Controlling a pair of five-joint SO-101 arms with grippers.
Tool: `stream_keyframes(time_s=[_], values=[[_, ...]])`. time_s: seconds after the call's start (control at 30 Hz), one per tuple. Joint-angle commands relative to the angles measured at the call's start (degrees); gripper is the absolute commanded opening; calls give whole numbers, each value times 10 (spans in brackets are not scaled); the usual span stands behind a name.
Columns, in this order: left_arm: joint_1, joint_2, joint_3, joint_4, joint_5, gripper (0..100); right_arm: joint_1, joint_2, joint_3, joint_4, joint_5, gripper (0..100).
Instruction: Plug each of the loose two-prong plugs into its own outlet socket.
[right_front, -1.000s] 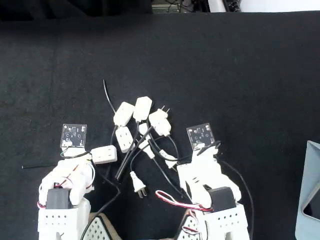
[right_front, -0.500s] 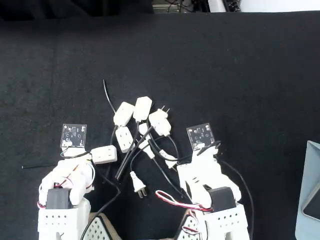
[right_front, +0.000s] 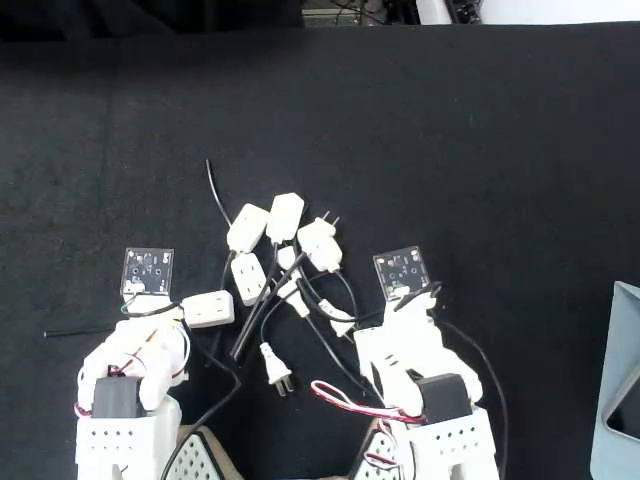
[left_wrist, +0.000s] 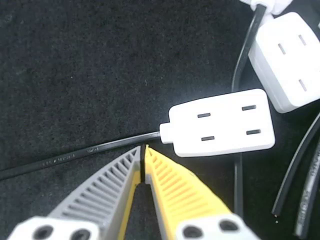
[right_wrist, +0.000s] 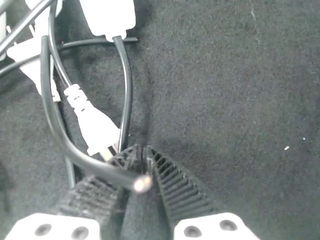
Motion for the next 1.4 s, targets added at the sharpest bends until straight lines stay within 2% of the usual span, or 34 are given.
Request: stream_keyframes(time_s=[0.0,0.7,0.8,1.03,1.27,1.37], values=[[-5,-3,10,4,3,30,4,-47,-3,4,-1,14],[-2,-3,10,4,-1,30,1,-47,-3,4,-1,14],[-15,-4,0,-1,-1,31,1,-47,-3,4,-1,14],[-111,-4,-15,-1,-1,33,4,-47,-15,5,0,15],[-119,-4,-6,-35,-1,31,4,-47,-64,-4,0,15],[-119,-4,10,-34,-1,30,33,-47,-76,-30,10,15]])
